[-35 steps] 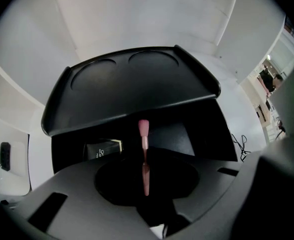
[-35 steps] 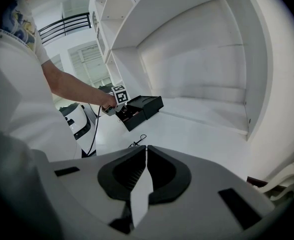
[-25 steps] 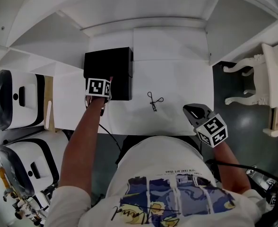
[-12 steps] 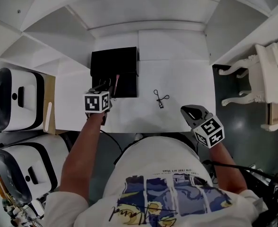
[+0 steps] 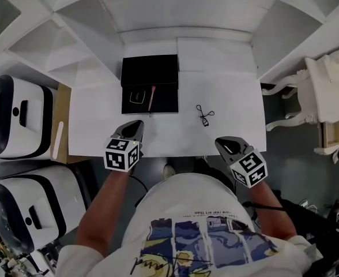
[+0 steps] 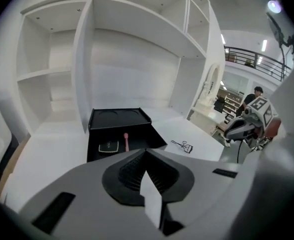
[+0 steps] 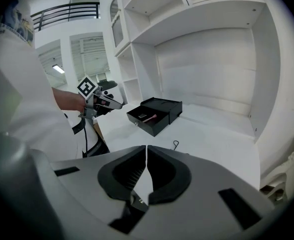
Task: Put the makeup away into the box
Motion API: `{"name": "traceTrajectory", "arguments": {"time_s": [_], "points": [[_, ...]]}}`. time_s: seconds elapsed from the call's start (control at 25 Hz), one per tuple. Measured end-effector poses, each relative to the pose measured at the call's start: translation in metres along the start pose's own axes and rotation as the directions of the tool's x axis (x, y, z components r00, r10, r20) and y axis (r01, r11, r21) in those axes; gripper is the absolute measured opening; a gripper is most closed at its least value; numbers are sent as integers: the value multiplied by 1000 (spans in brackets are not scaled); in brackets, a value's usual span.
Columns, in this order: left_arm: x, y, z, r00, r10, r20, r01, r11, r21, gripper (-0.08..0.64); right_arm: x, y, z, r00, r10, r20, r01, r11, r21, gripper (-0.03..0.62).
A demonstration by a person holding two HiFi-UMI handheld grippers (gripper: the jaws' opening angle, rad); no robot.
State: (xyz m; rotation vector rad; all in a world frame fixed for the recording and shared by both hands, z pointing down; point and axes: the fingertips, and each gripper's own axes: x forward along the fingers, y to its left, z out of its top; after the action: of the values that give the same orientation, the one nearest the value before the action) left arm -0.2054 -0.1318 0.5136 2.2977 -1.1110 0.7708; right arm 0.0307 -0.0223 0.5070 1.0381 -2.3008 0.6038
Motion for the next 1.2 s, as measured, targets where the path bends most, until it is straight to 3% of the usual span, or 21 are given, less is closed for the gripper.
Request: {"name": "traceTrajectory", "arguments": {"time_s": [0.2, 0.36, 0.68, 0.88, 1.04, 1.2], "points": [[-23, -36, -27, 991, -131, -5, 131, 987, 90, 14, -4, 37, -6, 999, -31, -9, 31, 1000, -3, 28], [-31, -58, -47, 979, -203, -35, 206, 972, 109, 14, -10, 60, -13, 998, -67, -6, 67, 998, 15, 28], [-2, -120, -60, 929, -355, -108, 367, 919, 142, 17, -43, 78, -44, 987, -159, -30, 161, 982, 98, 28], [30, -155, -51, 912, -383, -148, 400, 910, 110, 30, -63, 67, -60, 981, -192, -37, 195, 971, 135, 28], [58, -175, -42, 909, -375, -180, 395, 914, 91, 95, -71, 51, -62, 979, -201, -30, 204, 968, 150, 28], [84, -188, -36, 909, -366, -202, 384, 922, 56, 112, -77, 38, -68, 979, -201, -28, 203, 966, 161, 28]]}}
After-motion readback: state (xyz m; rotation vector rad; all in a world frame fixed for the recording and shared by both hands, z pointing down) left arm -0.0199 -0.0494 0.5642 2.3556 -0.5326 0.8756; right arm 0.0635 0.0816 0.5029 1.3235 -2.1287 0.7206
